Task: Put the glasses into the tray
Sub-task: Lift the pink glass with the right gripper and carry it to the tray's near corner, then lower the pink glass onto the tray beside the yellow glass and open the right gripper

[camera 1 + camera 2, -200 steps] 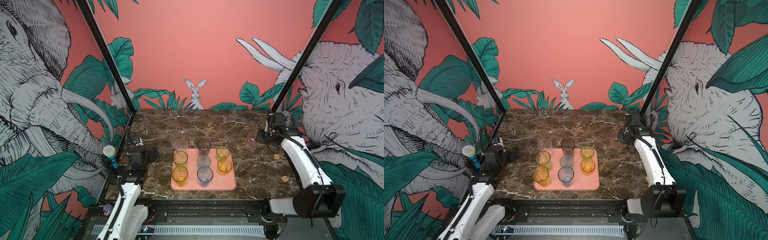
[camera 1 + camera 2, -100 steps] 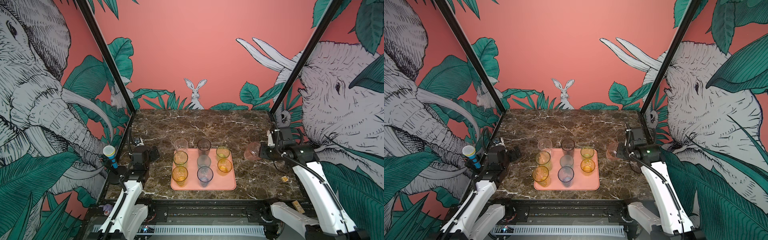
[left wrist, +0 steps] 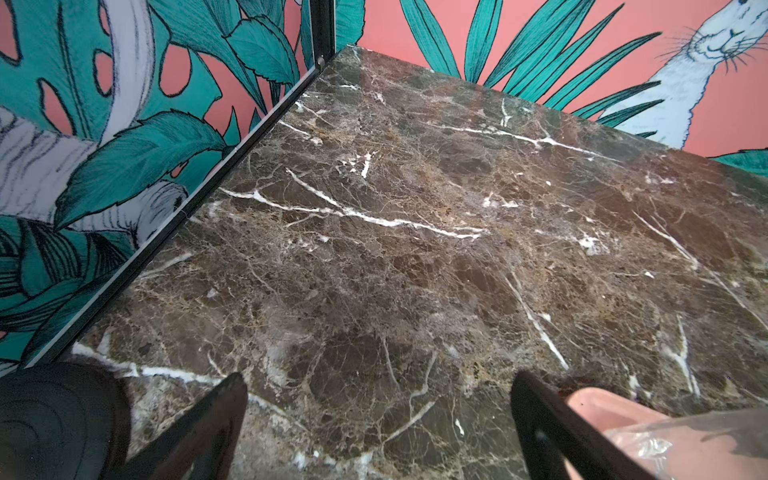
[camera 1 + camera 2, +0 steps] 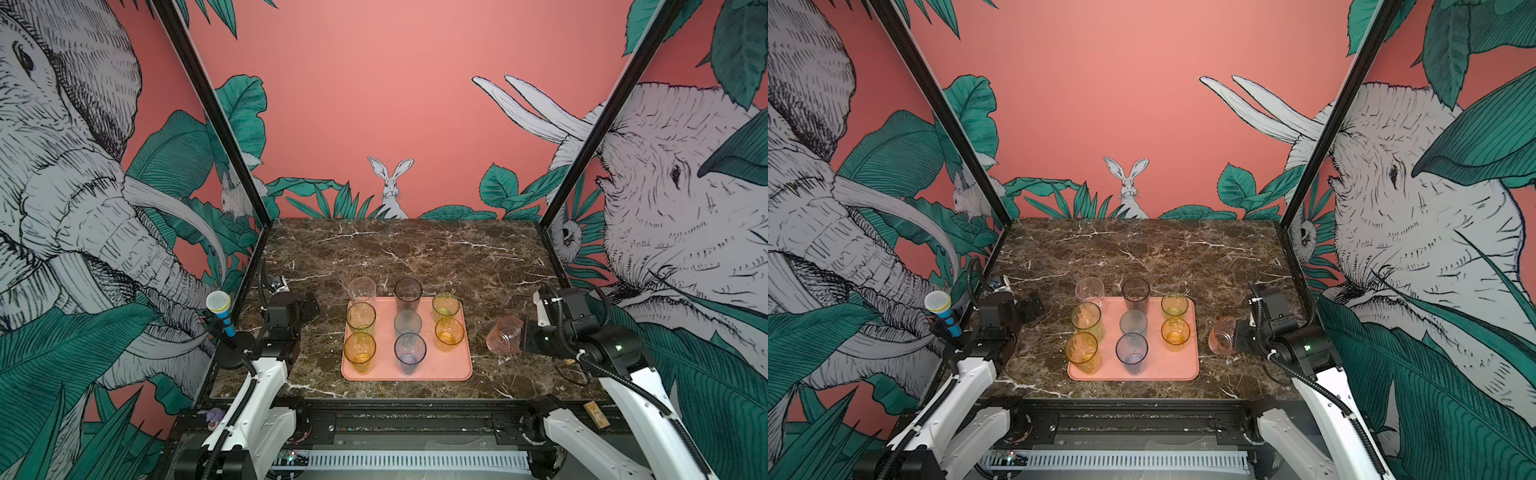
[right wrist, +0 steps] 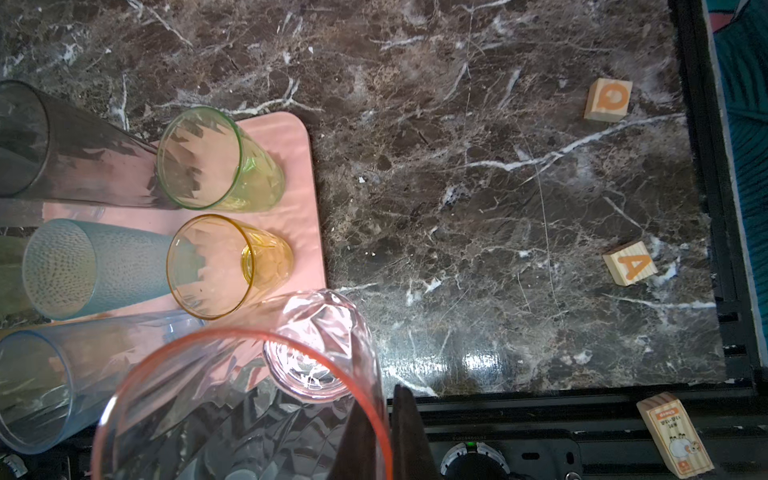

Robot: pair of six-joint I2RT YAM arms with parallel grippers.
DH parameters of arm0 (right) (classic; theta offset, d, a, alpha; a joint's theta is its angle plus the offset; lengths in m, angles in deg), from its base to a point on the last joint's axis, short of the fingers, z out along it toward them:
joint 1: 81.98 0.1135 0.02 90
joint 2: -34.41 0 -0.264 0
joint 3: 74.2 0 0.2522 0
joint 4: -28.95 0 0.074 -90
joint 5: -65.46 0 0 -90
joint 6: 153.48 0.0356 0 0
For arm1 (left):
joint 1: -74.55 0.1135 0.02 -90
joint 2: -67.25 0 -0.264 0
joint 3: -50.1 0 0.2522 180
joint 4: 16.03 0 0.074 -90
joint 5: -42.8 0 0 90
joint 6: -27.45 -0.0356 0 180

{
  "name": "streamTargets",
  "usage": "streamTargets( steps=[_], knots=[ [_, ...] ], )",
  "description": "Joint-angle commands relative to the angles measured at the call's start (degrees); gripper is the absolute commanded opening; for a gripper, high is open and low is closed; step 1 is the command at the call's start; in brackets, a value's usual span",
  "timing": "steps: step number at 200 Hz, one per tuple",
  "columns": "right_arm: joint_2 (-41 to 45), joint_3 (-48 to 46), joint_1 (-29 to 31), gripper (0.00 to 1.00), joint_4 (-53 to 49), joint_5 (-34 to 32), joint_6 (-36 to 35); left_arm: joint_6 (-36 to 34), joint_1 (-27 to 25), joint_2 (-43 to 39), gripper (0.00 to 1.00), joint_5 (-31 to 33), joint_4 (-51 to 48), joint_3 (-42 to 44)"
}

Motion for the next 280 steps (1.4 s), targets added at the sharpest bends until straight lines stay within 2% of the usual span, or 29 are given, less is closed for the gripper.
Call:
streamTargets(
  steps=[1, 86, 148, 224, 250, 280],
  knots=[
    [1.1, -1.1, 1.7, 0.00, -0.1, -0.9, 1.9, 0.0, 0.0, -0.4, 0.99, 0.3, 1.8, 1.0],
    [4.0, -8.3, 10.9, 0.00, 1.8, -3.2, 5.8, -0.8, 0.0, 0.9, 0.99, 0.5, 3.4, 2.0],
    [-0.7, -10.1, 24.6, 0.00, 7.2, -10.7, 12.6, -0.8, 0.0, 1.2, 0.99, 0.7, 3.6, 1.9],
    [-6.9, -11.0, 37.4, 0.00, 13.7, -16.6, 17.9, -0.5, 0.0, 1.6, 0.99, 0.3, 3.7, 1.9],
    [-9.6, -11.6, 40.4, 0.00, 15.1, -17.3, 19.7, -0.2, 0.0, 2.0, 0.99, 0.0, 3.7, 1.9],
    [-11.3, -13.1, 41.2, 0.00, 17.1, -16.2, 20.9, 0.1, 0.0, 1.6, 0.99, 0.6, 3.3, 1.8]
  ],
)
